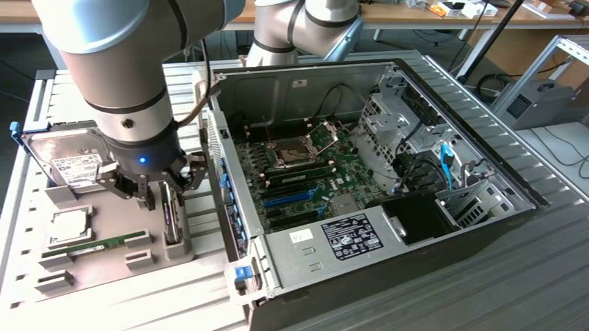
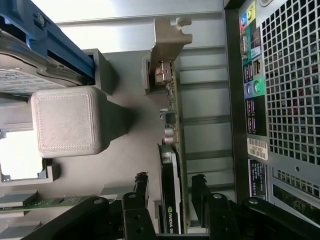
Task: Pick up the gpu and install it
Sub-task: 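Pick up the gpu and move the gpu toward the slot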
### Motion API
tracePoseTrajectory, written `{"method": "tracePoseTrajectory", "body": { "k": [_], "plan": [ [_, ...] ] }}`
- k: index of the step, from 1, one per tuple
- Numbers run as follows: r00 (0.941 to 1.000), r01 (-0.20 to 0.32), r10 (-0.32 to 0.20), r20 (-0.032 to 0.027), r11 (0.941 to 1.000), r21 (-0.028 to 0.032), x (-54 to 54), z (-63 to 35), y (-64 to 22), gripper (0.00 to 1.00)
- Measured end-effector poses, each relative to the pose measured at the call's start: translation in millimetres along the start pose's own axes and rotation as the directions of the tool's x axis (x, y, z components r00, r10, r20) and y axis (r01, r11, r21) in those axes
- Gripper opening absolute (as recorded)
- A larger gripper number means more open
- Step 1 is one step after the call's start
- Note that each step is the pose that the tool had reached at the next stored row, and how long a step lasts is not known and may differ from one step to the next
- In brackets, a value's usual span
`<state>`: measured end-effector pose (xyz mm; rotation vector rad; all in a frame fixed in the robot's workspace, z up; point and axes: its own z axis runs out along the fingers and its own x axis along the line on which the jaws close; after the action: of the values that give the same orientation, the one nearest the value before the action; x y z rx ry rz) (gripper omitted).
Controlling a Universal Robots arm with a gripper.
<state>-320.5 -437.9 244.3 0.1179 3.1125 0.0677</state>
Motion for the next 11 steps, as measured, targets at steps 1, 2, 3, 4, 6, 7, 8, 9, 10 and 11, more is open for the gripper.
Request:
{"method": "tracePoseTrajectory", "body": {
  "k": [1,2,3,4,6,7,8,9,10,11],
  "plan": [
    [1.0000,0.000,0.000,-0.0002,1.0000,0.0002,0.0,0.1,0.0,0.48],
    [1.0000,0.000,0.000,-0.0002,1.0000,0.0003,0.0,0.0,0.0,0.48],
    [1.0000,0.000,0.000,-0.0003,1.0000,0.0003,0.0,0.0,0.0,0.48],
    [1.0000,0.000,0.000,0.0001,1.0000,0.0000,-0.6,0.2,0.1,0.48],
    [1.0000,0.000,0.000,0.0000,1.0000,0.0000,-0.6,0.2,0.0,0.48],
    [1.0000,0.000,0.000,-0.0001,1.0000,0.0001,-0.6,0.2,0.0,0.48],
    [1.0000,0.000,0.000,0.0000,1.0000,0.0000,-0.7,0.9,0.1,0.48],
    [1.0000,0.000,0.000,-0.0001,1.0000,0.0001,-0.7,2.4,0.0,0.48],
    [1.0000,0.000,0.000,-0.0002,1.0000,0.0003,-0.6,2.5,-0.1,0.48],
    [1.0000,0.000,0.000,-0.0002,1.0000,0.0002,-0.6,2.5,-0.1,0.48]
  ]
}}
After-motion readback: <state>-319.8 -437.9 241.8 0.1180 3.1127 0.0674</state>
